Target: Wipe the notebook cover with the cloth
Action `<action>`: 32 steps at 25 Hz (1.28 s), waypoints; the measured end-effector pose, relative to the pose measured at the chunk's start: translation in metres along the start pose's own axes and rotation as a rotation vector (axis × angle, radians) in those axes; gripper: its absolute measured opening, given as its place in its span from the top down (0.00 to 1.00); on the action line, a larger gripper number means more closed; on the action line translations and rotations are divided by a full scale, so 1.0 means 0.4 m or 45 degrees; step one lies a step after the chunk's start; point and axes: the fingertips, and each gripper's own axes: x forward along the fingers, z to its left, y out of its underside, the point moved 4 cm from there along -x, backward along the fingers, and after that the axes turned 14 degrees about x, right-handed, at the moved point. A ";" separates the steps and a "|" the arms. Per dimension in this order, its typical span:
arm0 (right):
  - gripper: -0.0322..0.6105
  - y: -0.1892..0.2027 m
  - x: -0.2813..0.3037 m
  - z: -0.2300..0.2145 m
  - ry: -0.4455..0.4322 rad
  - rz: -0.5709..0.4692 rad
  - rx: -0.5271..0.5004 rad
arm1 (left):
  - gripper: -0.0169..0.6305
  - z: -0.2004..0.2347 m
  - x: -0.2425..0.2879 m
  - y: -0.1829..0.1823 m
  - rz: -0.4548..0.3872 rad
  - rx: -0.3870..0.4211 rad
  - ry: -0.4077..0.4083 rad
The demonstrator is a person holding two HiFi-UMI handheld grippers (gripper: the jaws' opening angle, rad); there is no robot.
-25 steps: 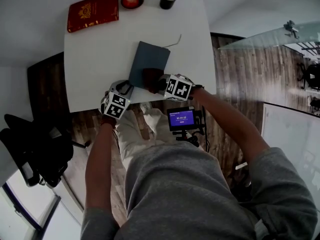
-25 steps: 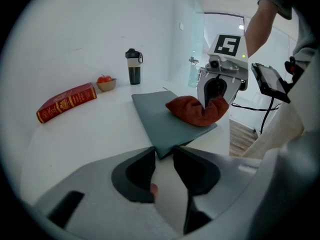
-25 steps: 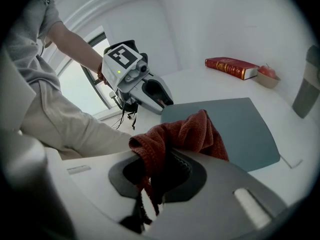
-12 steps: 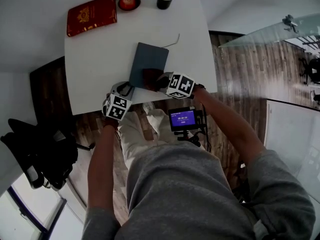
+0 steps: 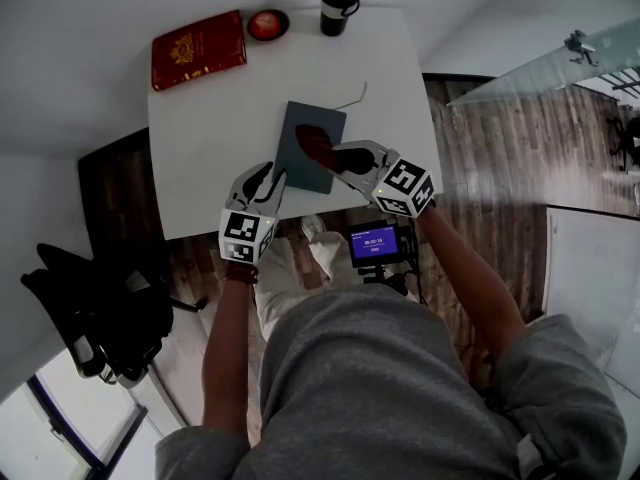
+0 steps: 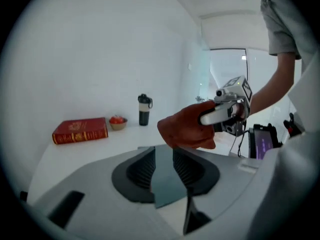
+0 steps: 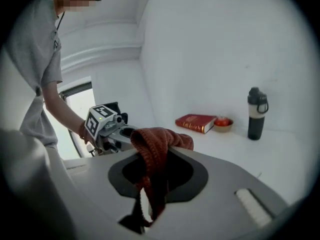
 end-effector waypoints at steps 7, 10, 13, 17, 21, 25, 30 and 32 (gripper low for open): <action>0.85 -0.207 -0.116 0.072 0.202 -0.402 -0.113 | 0.81 0.055 -0.075 -0.270 -0.316 0.060 -0.248; 0.85 -0.276 -0.159 0.118 0.275 -0.499 -0.175 | 0.82 0.072 -0.107 -0.372 -0.417 0.114 -0.291; 0.85 -0.330 -0.201 0.171 0.389 -0.635 -0.223 | 0.84 0.073 -0.151 -0.467 -0.508 0.195 -0.318; 0.85 -0.380 -0.221 0.232 0.540 -0.766 -0.262 | 0.88 0.082 -0.223 -0.562 -0.638 0.226 -0.410; 0.85 -0.391 -0.208 0.295 0.680 -0.808 -0.260 | 0.95 0.093 -0.299 -0.568 -0.655 0.214 -0.487; 0.85 -0.370 -0.189 0.343 0.770 -0.835 -0.215 | 0.99 0.083 -0.339 -0.535 -0.621 0.215 -0.482; 0.85 -0.340 -0.161 0.419 0.842 -0.830 -0.260 | 0.99 0.067 -0.392 -0.504 -0.642 0.214 -0.488; 0.85 -0.332 -0.159 0.435 0.864 -0.829 -0.270 | 0.99 0.060 -0.403 -0.497 -0.651 0.216 -0.492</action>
